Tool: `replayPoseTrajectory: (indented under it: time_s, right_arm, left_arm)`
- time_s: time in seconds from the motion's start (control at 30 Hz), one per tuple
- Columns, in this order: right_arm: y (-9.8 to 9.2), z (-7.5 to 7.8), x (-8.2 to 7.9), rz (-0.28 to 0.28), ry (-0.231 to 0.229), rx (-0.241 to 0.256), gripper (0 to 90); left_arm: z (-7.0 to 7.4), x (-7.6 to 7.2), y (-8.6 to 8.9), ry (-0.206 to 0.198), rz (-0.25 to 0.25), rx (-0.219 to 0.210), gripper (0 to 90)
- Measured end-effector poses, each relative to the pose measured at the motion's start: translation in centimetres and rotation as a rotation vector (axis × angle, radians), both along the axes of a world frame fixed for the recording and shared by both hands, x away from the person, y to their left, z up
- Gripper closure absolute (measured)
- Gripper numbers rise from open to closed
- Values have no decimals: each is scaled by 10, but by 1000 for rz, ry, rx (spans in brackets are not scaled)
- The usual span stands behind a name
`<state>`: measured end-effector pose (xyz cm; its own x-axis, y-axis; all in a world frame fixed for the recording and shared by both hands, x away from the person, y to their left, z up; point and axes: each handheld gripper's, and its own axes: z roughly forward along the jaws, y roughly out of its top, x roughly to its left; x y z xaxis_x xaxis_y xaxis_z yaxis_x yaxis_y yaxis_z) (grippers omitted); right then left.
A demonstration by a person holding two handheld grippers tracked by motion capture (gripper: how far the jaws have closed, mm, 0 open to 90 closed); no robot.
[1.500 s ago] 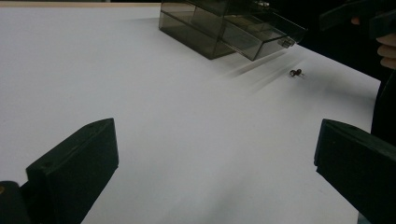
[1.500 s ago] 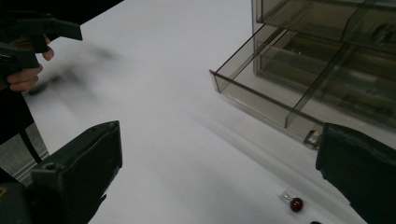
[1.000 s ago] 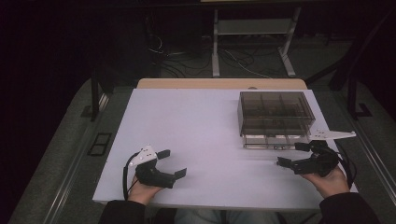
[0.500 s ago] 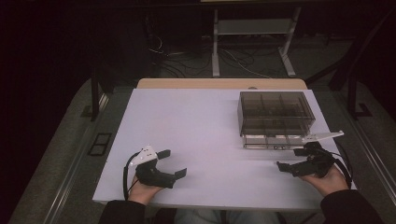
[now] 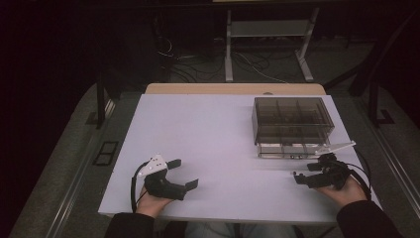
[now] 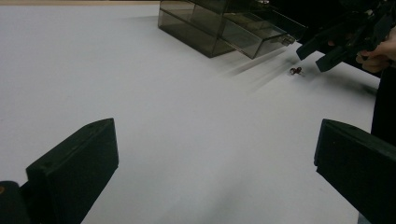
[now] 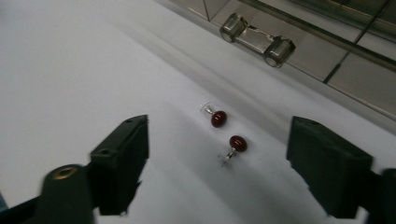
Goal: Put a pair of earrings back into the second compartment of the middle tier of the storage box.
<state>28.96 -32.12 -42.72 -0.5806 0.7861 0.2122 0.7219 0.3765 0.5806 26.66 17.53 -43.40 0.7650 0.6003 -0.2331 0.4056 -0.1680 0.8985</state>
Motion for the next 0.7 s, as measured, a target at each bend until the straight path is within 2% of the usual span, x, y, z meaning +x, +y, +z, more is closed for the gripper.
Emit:
replayPoseTrajectory:
  time_s: [0.23, 0.27, 0.3, 0.43, 0.7]
  right_arm:
    - [0, -4, 3, -11, 1, -18, 340]
    - [0, -6, 3, -15, 3, -29, 385]
    - [0, -6, 3, -15, 3, -29, 385]
    - [2, -11, 3, -11, 5, -45, 496]
    - [3, -11, 2, -25, -33, -83, 638]
  left_arm:
    - [0, 0, 0, 1, -1, 0, 0]
    - [0, 0, 0, 1, -1, 0, 0]
    - [0, 0, 0, 2, -1, 0, 0]
    - [0, 0, -1, 1, -5, 3, 0]
    - [0, 0, 0, -1, 0, 3, 0]
